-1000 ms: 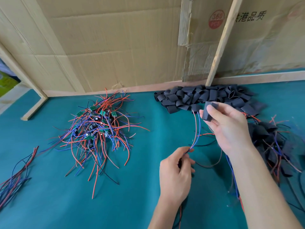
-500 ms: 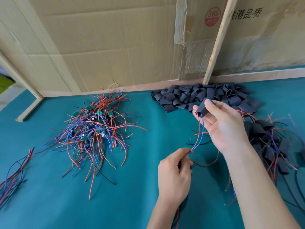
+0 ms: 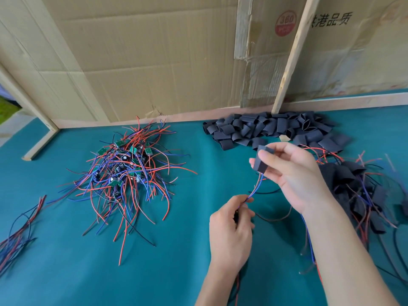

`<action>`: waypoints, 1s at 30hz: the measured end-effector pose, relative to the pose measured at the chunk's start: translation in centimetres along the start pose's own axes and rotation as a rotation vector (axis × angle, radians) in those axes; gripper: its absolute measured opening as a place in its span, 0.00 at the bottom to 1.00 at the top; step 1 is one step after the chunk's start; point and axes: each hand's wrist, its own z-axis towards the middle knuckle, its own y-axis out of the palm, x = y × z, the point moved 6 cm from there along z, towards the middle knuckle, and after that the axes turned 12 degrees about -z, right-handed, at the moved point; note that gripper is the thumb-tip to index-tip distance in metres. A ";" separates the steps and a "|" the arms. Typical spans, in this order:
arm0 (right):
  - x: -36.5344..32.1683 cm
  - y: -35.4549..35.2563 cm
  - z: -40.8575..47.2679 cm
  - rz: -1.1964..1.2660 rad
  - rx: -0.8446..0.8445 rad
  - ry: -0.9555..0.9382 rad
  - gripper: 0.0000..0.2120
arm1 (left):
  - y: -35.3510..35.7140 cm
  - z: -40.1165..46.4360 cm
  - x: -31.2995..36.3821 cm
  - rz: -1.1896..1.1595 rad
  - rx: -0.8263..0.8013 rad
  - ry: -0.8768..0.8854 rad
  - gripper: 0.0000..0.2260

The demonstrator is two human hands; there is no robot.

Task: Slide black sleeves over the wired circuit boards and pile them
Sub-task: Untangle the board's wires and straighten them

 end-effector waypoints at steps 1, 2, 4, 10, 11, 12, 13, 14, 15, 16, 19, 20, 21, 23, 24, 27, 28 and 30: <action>0.3 0.2 -0.2 -0.008 -0.023 0.020 0.15 | -0.1 0.0 -0.1 -0.019 0.019 -0.008 0.11; 0.7 0.5 -0.5 -0.017 -0.047 0.039 0.17 | -0.3 0.0 -0.1 -0.032 0.043 -0.011 0.11; 1.6 1.2 -1.0 -0.037 -0.115 0.072 0.19 | -0.7 0.1 -0.1 -0.067 0.094 -0.008 0.10; 3.4 3.4 -2.1 -0.250 -0.220 0.113 0.11 | -1.2 0.0 0.1 -0.172 0.162 -0.051 0.07; 3.4 3.4 -2.0 -0.286 -0.209 0.106 0.10 | -1.2 0.0 0.0 -0.176 0.166 -0.056 0.07; 3.4 3.2 -1.9 -0.305 -0.189 0.100 0.09 | -1.2 0.0 0.1 -0.177 0.165 -0.055 0.06; 3.4 3.0 -1.8 -0.311 -0.161 0.098 0.09 | -1.2 0.0 0.1 -0.183 0.160 -0.052 0.06; 3.5 2.6 -1.7 -0.304 -0.128 0.099 0.09 | -1.1 0.0 0.2 -0.195 0.154 -0.049 0.06; 3.5 2.3 -1.5 -0.284 -0.091 0.104 0.09 | -1.0 0.0 0.3 -0.216 0.147 -0.050 0.06; 3.6 2.0 -1.4 -0.251 -0.054 0.111 0.08 | -1.0 0.0 0.2 -0.235 0.141 -0.056 0.07; 3.5 1.3 -1.2 -0.122 0.036 0.121 0.08 | -0.9 0.0 0.0 -0.240 0.131 -0.064 0.07; 3.4 1.1 -1.1 -0.082 0.057 0.123 0.08 | -0.9 0.0 -0.1 -0.225 0.133 -0.055 0.05; 3.4 0.9 -1.1 -0.050 0.069 0.126 0.07 | -0.9 0.0 -0.1 -0.215 0.136 -0.045 0.03; 3.4 0.8 -1.1 -0.033 0.058 0.137 0.07 | -1.0 0.0 -0.2 -0.189 0.149 -0.022 0.07; 3.5 1.0 -1.2 -0.050 0.036 0.142 0.06 | -1.1 0.0 -0.2 -0.182 0.155 -0.013 0.08; 3.9 2.0 -1.6 -0.153 0.002 0.150 0.06 | -1.4 0.0 -0.2 -0.173 0.173 0.013 0.06; 4.0 2.2 -1.6 -0.199 0.015 0.139 0.07 | -1.5 0.0 -0.2 -0.169 0.180 0.020 0.06; 3.7 2.2 -1.6 -0.291 0.060 0.088 0.06 | -1.6 0.0 -0.2 -0.162 0.187 0.030 0.06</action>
